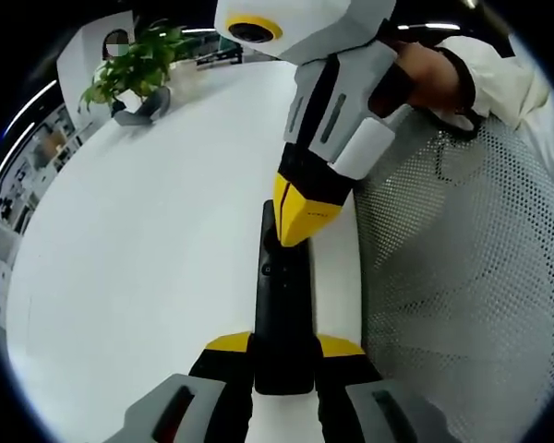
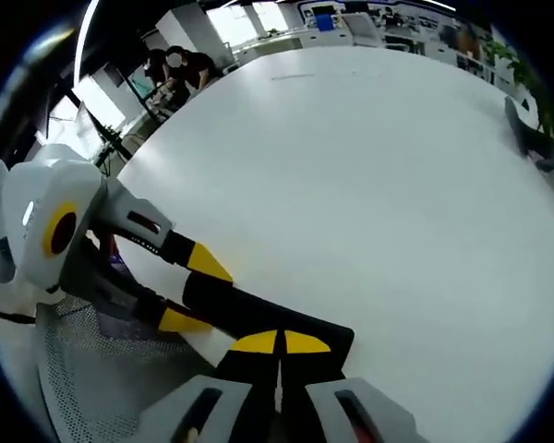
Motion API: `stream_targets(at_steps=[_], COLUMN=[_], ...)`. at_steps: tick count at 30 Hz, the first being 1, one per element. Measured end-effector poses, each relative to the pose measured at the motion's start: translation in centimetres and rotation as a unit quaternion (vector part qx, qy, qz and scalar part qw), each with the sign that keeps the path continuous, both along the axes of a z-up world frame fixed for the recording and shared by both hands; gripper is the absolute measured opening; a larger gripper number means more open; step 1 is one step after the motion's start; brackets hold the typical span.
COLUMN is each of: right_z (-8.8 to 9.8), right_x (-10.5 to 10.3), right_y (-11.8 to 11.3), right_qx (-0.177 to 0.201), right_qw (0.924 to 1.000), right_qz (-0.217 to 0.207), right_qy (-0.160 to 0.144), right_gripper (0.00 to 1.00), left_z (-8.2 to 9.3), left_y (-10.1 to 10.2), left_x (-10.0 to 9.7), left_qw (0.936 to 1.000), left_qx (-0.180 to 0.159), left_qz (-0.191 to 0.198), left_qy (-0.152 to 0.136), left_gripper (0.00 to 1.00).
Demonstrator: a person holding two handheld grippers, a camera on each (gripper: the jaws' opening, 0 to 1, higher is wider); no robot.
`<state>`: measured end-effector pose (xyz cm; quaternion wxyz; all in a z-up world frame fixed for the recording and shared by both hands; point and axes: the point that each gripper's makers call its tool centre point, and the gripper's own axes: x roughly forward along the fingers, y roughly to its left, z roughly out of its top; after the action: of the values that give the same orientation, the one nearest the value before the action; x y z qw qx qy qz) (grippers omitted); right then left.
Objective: Press the specified remote control buttons in sequence, fully releasing each button before pressing the next.
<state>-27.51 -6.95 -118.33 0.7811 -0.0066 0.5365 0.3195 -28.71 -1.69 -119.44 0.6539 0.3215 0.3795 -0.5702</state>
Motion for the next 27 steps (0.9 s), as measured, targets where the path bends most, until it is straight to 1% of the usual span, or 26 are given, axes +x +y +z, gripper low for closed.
stream_targets(at_steps=[4,9,16,23,27], right_z=[-0.01,-0.06,-0.01,-0.03,-0.02], right_x=[0.0,0.02,0.01,-0.04,0.09], right_y=[0.03,0.08,0.04,0.11,-0.02], right_qx=[0.001,-0.008,-0.002,-0.014,-0.006], right_qw=[1.0,0.9999,1.0,0.9997,1.0], right_qz=[0.0,0.008,0.004,0.013,0.001], right_qy=[-0.004,-0.012,-0.007,-0.018,-0.008], right_gripper=[0.0,0.0,0.0,0.0,0.0], left_z=[0.01,0.01,-0.01,-0.01,0.0], left_y=[0.0,0.0,0.0,0.0,0.0], left_x=[0.0,0.0,-0.03,-0.03,-0.02], left_qw=[1.0,1.0,1.0,1.0,1.0], left_qx=[-0.001,0.0,0.0,0.0,-0.001], left_qz=[0.001,0.0,0.001,0.0,-0.001], left_qy=[0.0,0.0,0.0,0.0,0.0], left_gripper=[0.24,0.24,0.24,0.24,0.24])
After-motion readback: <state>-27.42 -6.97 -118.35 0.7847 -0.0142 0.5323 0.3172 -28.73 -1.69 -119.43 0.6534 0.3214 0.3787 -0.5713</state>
